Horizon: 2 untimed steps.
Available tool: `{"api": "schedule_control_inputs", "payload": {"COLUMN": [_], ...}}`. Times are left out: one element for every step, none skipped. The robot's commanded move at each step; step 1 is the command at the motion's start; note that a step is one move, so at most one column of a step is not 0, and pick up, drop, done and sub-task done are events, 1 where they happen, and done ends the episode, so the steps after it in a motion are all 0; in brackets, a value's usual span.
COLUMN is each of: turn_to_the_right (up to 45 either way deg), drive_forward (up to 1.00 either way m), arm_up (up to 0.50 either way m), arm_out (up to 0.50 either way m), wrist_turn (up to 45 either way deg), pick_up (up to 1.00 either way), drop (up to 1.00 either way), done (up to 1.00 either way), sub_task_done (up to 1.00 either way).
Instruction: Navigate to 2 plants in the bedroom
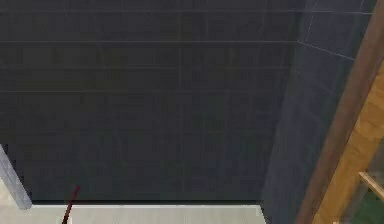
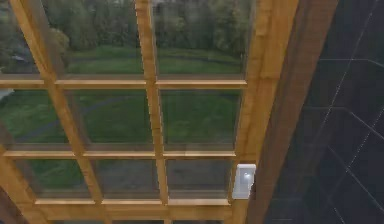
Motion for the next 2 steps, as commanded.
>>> {"api": "schedule_control_inputs", "payload": {"turn_to_the_right": [-45.0,-42.0], "drive_forward": [0.0,0.0], "arm_up": [0.0,0.0], "arm_out": [0.0,0.0], "wrist_turn": [0.0,0.0], "pick_up": [0.0,0.0], "drop": [0.0,0.0], "done": [0.0,0.0], "sub_task_done": [0.0,0.0]}}
